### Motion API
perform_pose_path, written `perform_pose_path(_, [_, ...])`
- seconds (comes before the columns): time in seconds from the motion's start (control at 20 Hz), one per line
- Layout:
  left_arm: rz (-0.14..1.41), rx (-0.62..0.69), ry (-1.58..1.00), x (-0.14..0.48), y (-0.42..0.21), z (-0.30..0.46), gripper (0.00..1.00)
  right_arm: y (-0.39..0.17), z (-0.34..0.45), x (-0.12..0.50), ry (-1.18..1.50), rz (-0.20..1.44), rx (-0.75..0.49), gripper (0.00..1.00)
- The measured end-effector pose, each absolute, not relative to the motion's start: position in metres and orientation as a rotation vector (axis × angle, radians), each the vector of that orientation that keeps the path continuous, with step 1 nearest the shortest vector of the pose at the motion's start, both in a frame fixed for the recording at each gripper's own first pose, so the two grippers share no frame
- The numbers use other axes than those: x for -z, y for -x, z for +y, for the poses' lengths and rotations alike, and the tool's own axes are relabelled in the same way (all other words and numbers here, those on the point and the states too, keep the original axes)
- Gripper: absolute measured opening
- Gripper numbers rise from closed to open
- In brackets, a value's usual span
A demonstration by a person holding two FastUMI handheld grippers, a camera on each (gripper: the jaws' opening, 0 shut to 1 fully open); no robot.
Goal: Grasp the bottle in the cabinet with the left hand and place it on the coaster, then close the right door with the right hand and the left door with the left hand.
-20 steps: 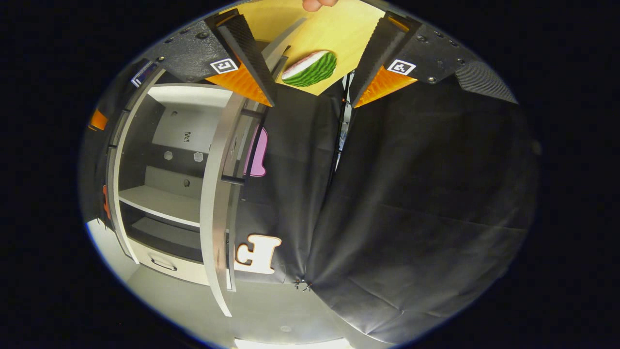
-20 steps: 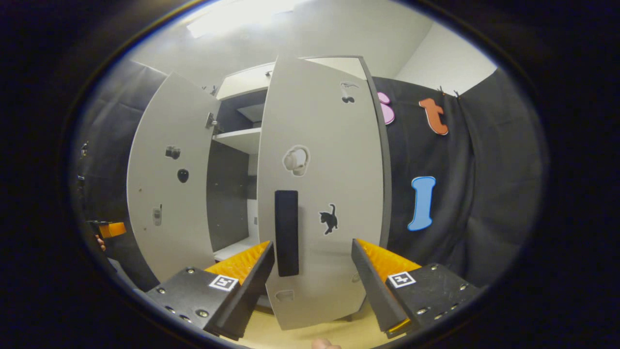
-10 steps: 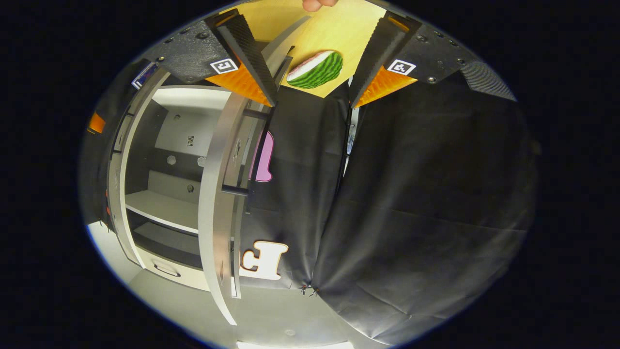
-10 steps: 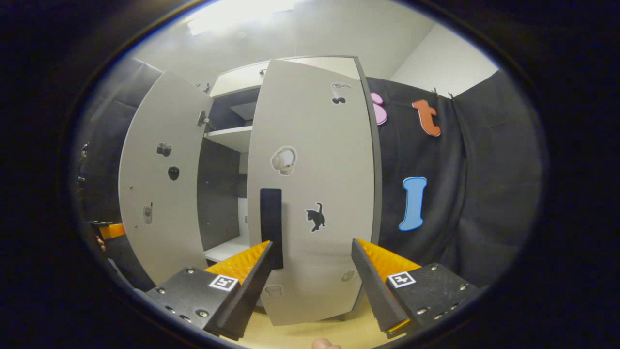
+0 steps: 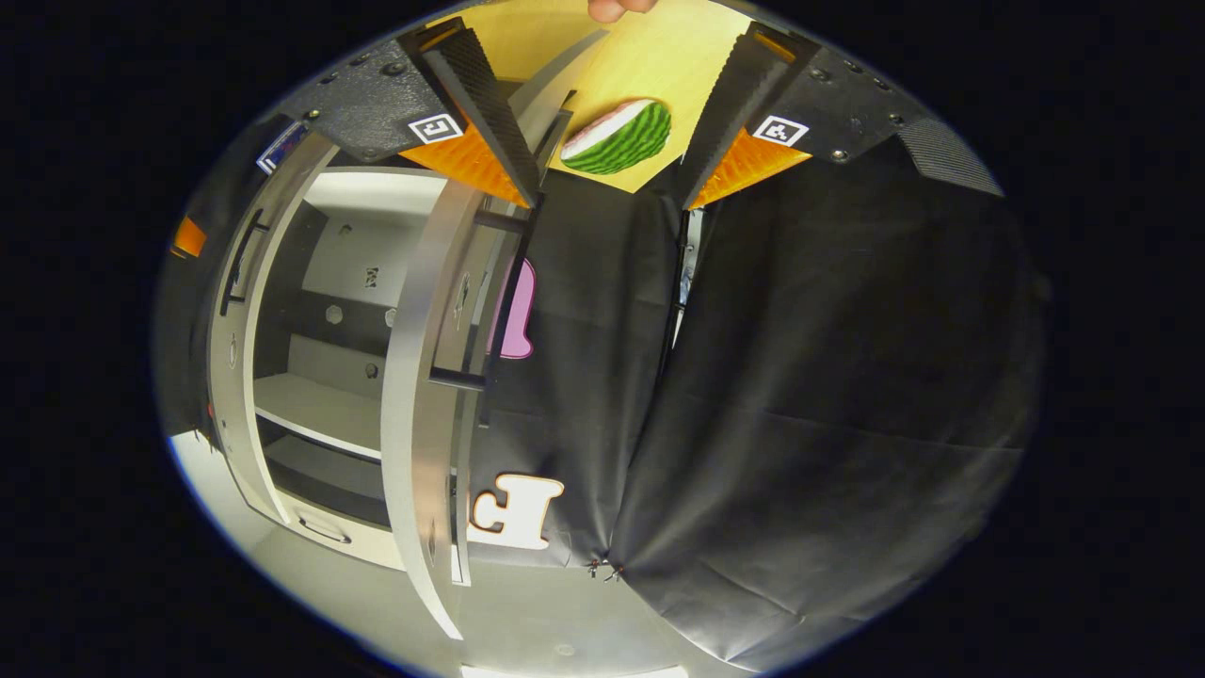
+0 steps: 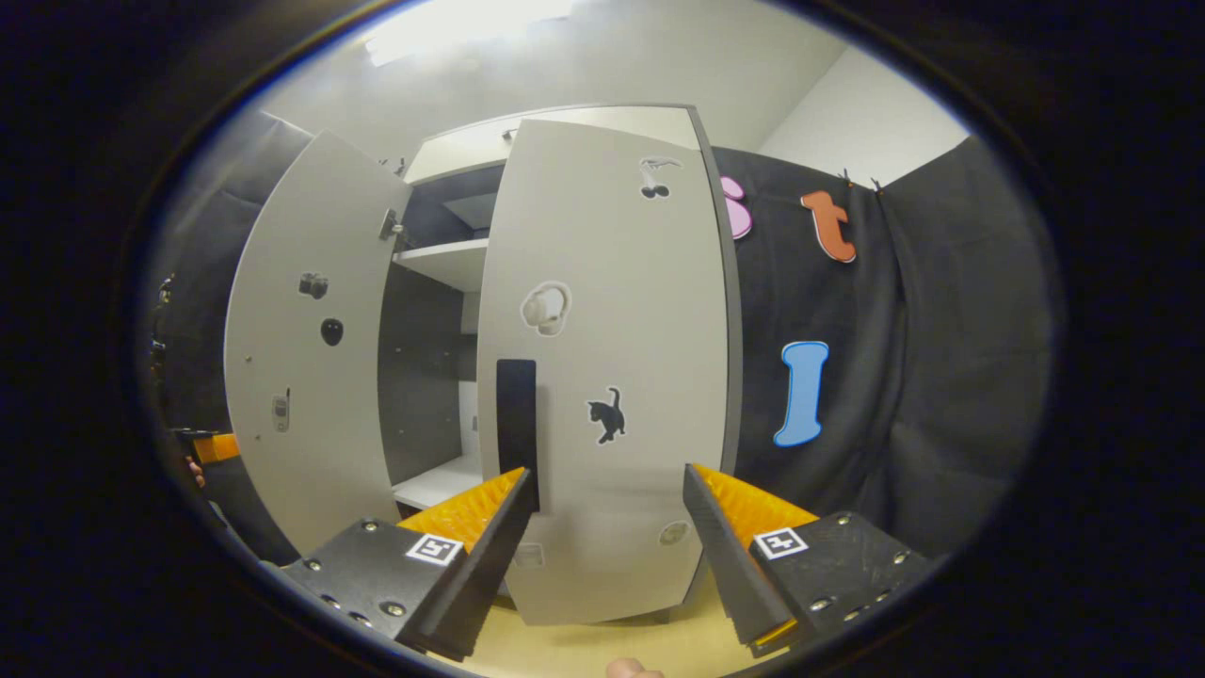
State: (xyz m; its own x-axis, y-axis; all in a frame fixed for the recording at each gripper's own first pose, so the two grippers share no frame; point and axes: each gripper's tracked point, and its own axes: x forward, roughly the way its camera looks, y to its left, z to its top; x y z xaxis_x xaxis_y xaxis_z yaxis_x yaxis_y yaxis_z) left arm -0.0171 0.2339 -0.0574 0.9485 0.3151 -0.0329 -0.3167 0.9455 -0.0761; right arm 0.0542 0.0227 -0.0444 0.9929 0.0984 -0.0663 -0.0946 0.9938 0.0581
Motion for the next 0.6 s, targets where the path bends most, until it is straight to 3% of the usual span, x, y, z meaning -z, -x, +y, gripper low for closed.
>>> perform_pose_path(0.1, [0.022,-0.324,0.078,0.057,0.016,0.235,0.96,-0.056,0.023,0.045,-0.057,0.069,-0.095,0.93])
perform_pose_path(0.15, [0.024,-0.323,0.078,0.058,0.016,0.235,0.92,-0.057,0.022,0.045,-0.059,0.070,-0.095,0.93])
perform_pose_path(0.2, [0.024,-0.321,0.080,0.057,0.016,0.235,0.96,-0.057,0.022,0.045,-0.060,0.070,-0.095,0.97])
perform_pose_path(0.25, [0.024,-0.313,0.081,0.058,0.016,0.233,0.96,-0.057,0.021,0.046,-0.062,0.070,-0.094,0.93])
perform_pose_path(0.35, [0.029,-0.302,0.079,0.058,0.015,0.232,0.95,-0.058,0.020,0.046,-0.066,0.070,-0.093,0.96])
perform_pose_path(0.4, [0.030,-0.300,0.079,0.057,0.015,0.232,1.00,-0.059,0.019,0.046,-0.067,0.070,-0.094,0.96])
perform_pose_path(0.45, [0.030,-0.297,0.081,0.058,0.015,0.231,0.95,-0.059,0.019,0.047,-0.068,0.070,-0.095,0.96])
perform_pose_path(0.6, [0.029,-0.281,0.081,0.059,0.014,0.224,0.95,-0.060,0.021,0.049,-0.068,0.073,-0.100,0.93])
